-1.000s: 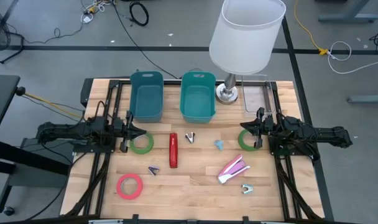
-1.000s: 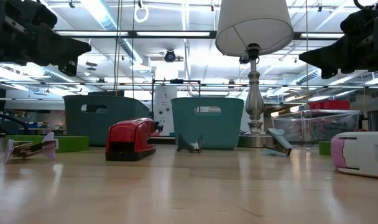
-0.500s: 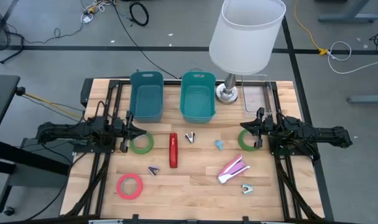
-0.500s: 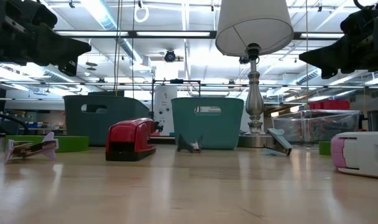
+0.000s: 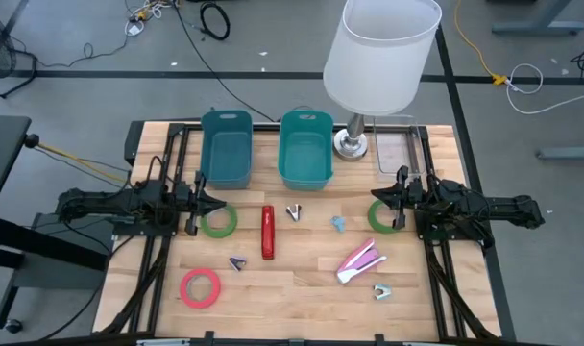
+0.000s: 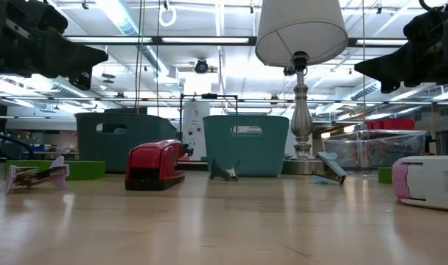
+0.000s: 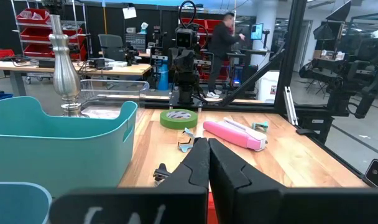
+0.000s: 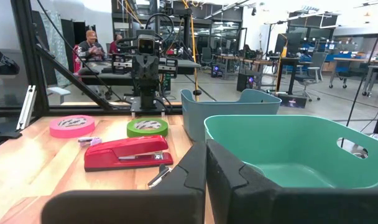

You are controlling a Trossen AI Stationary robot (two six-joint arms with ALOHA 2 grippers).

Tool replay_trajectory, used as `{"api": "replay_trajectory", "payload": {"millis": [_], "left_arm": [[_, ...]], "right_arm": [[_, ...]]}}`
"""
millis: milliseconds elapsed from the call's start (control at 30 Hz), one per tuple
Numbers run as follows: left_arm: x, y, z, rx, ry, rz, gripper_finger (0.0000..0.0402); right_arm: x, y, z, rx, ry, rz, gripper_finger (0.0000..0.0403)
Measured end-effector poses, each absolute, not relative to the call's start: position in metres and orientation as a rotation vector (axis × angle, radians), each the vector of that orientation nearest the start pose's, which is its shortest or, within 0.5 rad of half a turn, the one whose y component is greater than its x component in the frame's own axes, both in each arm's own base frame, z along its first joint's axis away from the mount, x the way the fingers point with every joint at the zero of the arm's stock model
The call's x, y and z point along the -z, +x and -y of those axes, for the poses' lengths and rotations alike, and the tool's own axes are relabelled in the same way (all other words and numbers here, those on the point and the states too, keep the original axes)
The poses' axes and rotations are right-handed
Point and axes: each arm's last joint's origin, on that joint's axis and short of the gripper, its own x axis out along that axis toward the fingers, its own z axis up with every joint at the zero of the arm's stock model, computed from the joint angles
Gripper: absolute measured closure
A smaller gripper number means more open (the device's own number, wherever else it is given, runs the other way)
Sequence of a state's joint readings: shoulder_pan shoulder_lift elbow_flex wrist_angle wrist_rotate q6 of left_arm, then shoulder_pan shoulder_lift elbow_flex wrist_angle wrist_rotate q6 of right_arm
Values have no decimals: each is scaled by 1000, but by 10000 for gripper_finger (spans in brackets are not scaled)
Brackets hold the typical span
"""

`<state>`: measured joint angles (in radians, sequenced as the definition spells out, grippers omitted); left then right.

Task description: Pick and place Stapler, Stapler remover, tape

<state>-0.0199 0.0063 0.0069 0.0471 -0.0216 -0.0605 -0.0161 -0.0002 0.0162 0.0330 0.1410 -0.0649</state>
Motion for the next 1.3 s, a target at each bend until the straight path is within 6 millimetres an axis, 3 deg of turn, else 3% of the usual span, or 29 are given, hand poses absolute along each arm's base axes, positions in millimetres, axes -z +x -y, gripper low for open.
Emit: {"api": "replay_trajectory", "payload": {"millis": [600, 1300], "left_arm": [[-170, 98, 1, 0, -61, 48, 399], [-170, 98, 1, 0, -61, 48, 399]], "right_arm": [[-174, 96, 6, 159, -60, 64, 392], [-221, 80, 5, 97, 214, 603, 392]]}}
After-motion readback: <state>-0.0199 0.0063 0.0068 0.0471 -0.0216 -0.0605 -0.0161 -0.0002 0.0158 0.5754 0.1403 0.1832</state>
